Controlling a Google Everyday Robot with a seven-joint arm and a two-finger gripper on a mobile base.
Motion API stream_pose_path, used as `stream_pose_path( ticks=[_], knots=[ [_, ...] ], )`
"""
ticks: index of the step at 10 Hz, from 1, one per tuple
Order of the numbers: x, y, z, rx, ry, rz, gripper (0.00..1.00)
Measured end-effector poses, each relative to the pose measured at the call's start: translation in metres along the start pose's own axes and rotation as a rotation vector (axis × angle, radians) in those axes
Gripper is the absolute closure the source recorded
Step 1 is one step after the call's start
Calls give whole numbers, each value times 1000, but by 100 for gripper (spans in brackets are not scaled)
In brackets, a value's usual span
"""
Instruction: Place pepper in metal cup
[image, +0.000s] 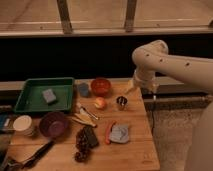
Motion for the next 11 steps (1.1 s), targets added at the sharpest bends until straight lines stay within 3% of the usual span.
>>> stream_pose_path(
  ticks=[2, 6, 9, 11],
  knots=[
    [21, 20, 27, -46, 35, -2, 20],
    [45, 77, 46, -125, 62, -40, 20],
    [52, 124, 65, -160, 97, -119, 20],
    [53, 125, 65, -160, 97, -122, 20]
  ],
)
